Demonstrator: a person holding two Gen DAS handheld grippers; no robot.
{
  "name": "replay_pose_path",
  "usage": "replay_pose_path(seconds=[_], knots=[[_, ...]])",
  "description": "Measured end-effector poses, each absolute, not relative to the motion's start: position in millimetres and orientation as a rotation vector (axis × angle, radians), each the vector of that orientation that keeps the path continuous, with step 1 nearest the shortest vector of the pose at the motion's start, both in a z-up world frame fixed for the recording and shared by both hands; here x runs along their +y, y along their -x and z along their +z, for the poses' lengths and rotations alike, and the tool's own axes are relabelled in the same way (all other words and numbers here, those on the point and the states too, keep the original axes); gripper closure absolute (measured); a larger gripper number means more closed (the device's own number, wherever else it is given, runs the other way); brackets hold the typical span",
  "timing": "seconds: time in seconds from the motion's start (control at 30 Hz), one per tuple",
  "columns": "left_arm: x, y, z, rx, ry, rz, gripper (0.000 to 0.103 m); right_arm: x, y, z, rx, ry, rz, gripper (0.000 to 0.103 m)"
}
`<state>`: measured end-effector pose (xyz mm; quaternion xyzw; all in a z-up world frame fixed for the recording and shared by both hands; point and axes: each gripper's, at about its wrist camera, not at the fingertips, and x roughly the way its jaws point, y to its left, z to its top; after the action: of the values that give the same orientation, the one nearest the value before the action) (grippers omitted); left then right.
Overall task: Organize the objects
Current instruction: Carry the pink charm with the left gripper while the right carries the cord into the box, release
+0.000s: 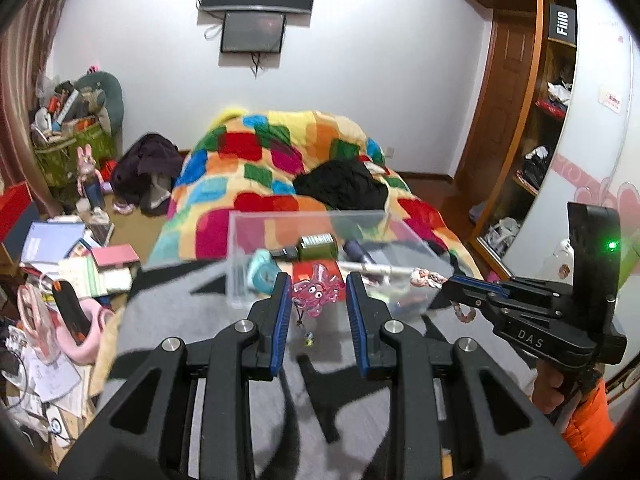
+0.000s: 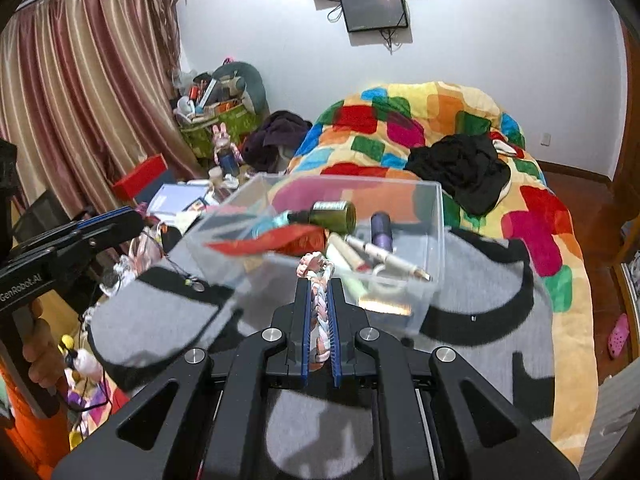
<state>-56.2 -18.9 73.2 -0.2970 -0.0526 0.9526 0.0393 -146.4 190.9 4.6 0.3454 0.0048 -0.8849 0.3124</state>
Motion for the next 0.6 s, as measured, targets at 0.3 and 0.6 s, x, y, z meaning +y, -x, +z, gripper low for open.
replay_pose_path(seconds=[0.3,0.6], knots=[[-40,85,85,-0.165,0.882,2.981,0.076,187,173,10,-0.056,-0.910,-2.354,0.096],[-51,119,63,-0.212,0.948,2.986,0.076,166,196,-2,-0.011,-0.971,-2.360,0.096]])
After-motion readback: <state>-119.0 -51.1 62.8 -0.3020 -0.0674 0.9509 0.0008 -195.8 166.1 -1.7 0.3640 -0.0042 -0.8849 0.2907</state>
